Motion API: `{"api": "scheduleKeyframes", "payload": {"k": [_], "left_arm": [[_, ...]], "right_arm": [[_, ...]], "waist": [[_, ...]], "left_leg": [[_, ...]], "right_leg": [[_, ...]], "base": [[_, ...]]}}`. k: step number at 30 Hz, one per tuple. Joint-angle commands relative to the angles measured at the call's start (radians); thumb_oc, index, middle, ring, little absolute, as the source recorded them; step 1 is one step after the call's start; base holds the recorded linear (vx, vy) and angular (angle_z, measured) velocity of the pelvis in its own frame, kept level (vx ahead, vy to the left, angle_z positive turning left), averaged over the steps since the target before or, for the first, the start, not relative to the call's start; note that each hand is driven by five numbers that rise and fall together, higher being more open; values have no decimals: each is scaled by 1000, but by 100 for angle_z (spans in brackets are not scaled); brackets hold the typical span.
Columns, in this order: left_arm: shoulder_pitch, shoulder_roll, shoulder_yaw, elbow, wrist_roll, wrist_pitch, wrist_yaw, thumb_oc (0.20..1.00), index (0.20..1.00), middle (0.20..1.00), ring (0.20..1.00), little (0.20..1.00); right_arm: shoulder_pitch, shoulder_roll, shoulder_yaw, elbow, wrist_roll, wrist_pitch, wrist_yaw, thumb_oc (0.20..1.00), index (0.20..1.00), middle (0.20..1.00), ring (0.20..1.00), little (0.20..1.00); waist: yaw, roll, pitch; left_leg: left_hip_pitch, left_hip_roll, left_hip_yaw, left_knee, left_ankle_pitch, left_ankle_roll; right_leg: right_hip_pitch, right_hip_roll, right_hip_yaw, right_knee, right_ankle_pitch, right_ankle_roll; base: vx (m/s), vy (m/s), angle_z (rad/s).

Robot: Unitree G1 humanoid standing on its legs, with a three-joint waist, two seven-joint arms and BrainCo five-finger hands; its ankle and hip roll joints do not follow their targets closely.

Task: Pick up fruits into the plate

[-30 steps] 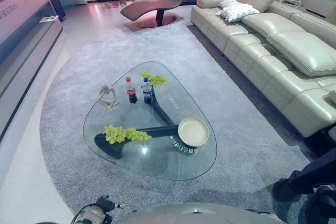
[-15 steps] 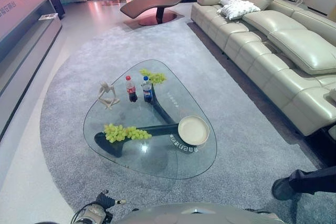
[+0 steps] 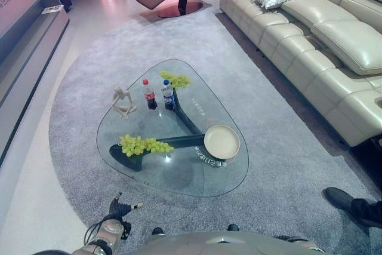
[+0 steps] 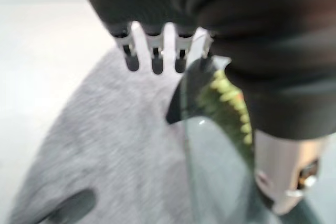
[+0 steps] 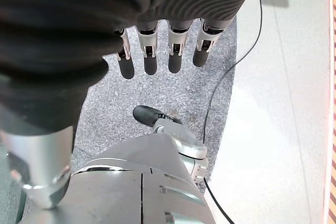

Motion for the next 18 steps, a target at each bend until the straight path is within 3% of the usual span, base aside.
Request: {"api": "scheduleKeyframes", "payload": {"k": [1,5,11,18], "left_arm": [[-123,65,-20,-21,139,-22,129,1000,1000,1000,1000,1000],[-208,154,-80,-106,292,43,168,1000,1000,1000,1000,1000],[-389,290,-168,-179,392,150,167,1000,1000,1000,1000,1000],[-570,407,-231,-126,427,148,103,1000,1000,1000,1000,1000]], "right_arm": [[-95,-31,27,63,13,-10,-8,1000,1000,1000,1000,1000],[-133,-70,49,45,38,-17,-10,1000,1000,1000,1000,1000],[-196,-114,90,25,102,-31,-31,1000,1000,1000,1000,1000],[-224,-158,108,-7,116,-56,-24,1000,1000,1000,1000,1000]], "waist": [[-16,5,59],[-27,23,100],[-43,36,186],[-64,26,281]], "left_leg": [[5,-43,-36,8,-117,39],[-40,-46,-33,18,-105,40],[-111,-57,-34,20,-85,46],[-183,-67,-37,28,-71,48]], "right_leg": [[35,21,-31,36,-108,-7],[-18,19,-13,57,-107,-10],[-97,21,7,87,-102,-18],[-178,36,29,113,-96,-27]], "base": [[-1,58,-2],[-94,69,-9],[-126,65,-2],[-76,20,-4]]}}
